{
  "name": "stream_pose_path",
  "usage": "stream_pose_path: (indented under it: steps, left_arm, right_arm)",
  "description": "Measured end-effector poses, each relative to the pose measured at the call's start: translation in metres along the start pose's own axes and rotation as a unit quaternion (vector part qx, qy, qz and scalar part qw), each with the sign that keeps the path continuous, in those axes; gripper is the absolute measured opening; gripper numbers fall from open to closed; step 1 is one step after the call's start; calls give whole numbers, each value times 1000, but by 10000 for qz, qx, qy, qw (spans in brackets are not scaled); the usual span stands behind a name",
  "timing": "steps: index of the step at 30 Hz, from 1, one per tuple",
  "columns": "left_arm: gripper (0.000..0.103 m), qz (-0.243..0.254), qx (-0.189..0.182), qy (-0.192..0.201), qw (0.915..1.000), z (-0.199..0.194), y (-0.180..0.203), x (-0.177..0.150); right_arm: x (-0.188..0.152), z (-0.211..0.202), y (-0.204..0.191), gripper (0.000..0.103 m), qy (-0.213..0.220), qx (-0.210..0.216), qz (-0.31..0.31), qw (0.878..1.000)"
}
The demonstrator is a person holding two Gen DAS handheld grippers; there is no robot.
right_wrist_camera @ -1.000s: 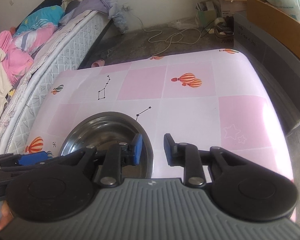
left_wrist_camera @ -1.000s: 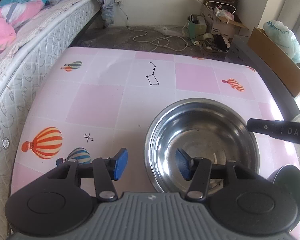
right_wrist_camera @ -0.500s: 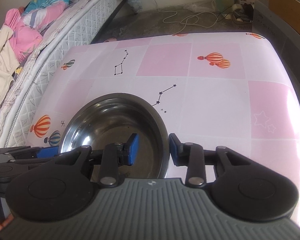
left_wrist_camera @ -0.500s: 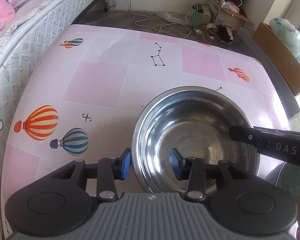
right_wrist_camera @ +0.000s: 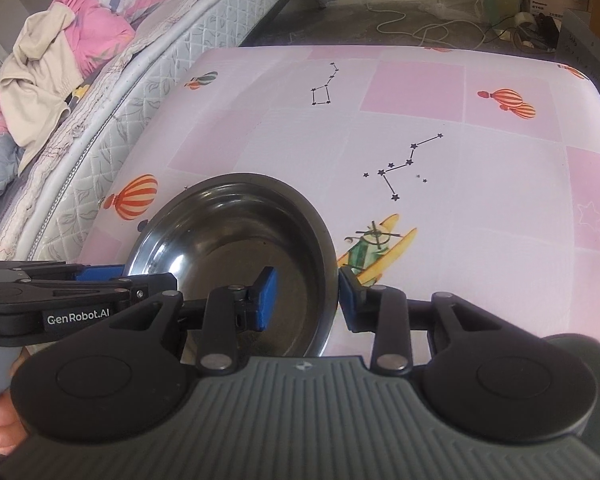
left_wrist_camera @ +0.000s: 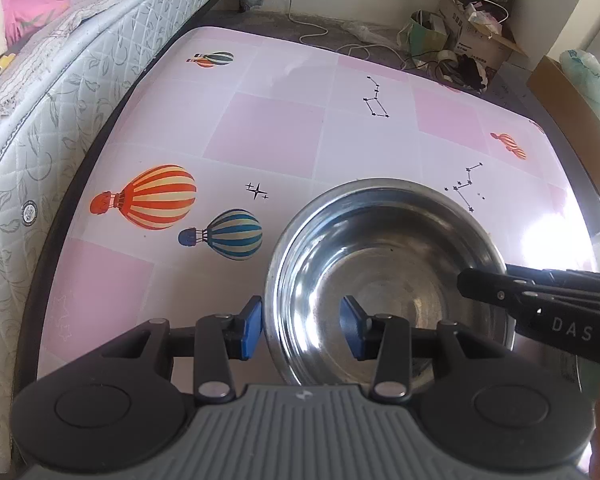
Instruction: Organize plates and bowls
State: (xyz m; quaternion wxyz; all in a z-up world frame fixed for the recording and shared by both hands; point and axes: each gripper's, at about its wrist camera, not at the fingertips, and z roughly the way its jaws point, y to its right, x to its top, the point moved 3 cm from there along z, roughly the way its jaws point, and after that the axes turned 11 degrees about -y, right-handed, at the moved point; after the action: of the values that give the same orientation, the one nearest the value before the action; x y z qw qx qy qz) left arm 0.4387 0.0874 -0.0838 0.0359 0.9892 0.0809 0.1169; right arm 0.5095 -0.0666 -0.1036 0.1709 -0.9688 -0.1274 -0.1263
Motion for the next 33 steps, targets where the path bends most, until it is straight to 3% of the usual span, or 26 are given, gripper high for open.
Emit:
stream_pose_path:
  steps: [8, 19, 33]
  left_arm:
    - [61, 287, 80, 456, 9985, -34, 9, -12]
    - [65, 784, -104, 808, 9936, -81, 39, -41]
    - [67, 1268, -624, 694, 9875, -94, 89, -68]
  right_arm:
    - [-6, -28, 7, 44, 378, 41, 163, 9991]
    - [-48, -105, 33, 46, 1002, 224, 468, 9936]
    - [-134, -177, 89, 48, 1360, 63, 840, 9871]
